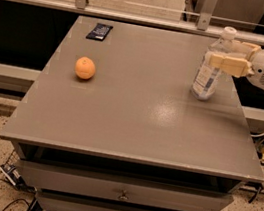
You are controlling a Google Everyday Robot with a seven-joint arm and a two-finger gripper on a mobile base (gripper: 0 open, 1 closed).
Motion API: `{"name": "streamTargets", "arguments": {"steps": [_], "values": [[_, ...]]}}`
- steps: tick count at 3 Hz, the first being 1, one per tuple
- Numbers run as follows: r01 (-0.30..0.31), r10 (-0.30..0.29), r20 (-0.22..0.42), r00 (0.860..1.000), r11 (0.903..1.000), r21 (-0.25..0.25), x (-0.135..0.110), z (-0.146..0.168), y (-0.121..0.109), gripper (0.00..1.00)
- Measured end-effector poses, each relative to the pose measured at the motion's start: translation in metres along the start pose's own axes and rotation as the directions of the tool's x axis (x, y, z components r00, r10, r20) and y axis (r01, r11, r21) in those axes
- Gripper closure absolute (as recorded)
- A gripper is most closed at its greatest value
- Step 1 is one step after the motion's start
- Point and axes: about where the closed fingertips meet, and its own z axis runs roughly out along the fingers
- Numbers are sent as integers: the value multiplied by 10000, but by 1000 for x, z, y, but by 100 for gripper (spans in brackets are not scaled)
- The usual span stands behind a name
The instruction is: Move blue plastic bottle near rxbar blueberry
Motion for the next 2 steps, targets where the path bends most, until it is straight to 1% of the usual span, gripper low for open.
{"name": "streamTargets", "arguments": {"steps": [2], "values": [[-6,6,13,10000,10000,-74,0,5,2,87]]}}
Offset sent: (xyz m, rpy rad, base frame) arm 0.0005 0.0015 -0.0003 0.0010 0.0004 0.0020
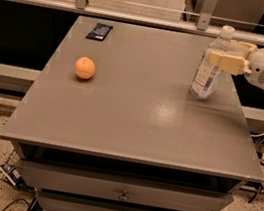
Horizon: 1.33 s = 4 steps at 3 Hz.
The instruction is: Move blue plastic bottle near rxbar blueberry
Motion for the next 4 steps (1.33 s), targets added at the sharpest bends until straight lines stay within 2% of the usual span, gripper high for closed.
{"name": "streamTargets", "arguments": {"steps": [1,2,3,4], "values": [[3,-3,3,10000,10000,-47,0,3,1,100],[20,-20,-25,10000,10000,-76,-1,4,2,100],[473,-473,-147,9988,9989,30,-50,10,1,100],[1209,-1201,-428,9918,9925,157,-119,34,3,100]]}}
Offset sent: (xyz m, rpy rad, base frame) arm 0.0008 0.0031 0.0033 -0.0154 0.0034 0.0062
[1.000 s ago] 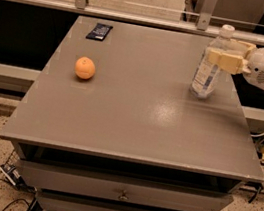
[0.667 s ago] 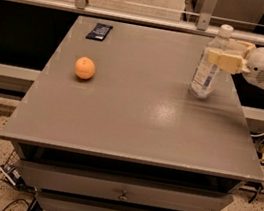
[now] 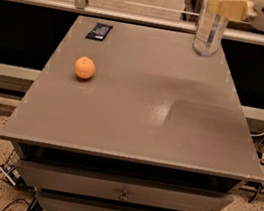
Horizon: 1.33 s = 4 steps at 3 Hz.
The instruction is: Move blue plastic bottle near rxbar blueberry
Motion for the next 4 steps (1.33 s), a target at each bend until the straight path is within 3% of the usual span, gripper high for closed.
{"name": "streamTargets", "arguments": {"steps": [1,2,4], "values": [[205,-205,-132,9997,9998,-15,-35,49,-2,100],[-119,118,-40,9999,9996,-244,-38,106,-6,100],[-822,859,255,9960,9894,-1198,-5,187,9,100]]}}
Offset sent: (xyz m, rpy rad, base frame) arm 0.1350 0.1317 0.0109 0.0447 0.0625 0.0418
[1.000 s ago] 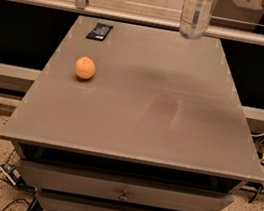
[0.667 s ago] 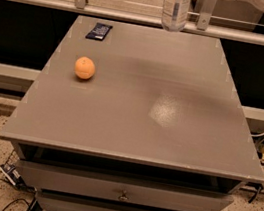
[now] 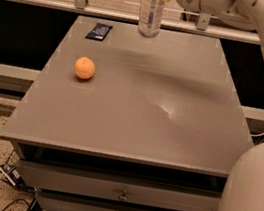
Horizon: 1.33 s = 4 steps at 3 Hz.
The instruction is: Move blue plastic bottle near rxbar blueberry
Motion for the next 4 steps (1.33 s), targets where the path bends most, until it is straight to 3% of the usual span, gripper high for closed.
{"name": "streamTargets", "arguments": {"steps": [1,2,3,4], "values": [[-38,46,137,9999,9983,-581,18,27,11,100],[-36,43,135,9999,9987,-514,20,30,12,100],[66,-58,234,9997,9993,-377,28,44,3,100],[98,-91,604,9981,9999,-125,50,72,-27,100]]}}
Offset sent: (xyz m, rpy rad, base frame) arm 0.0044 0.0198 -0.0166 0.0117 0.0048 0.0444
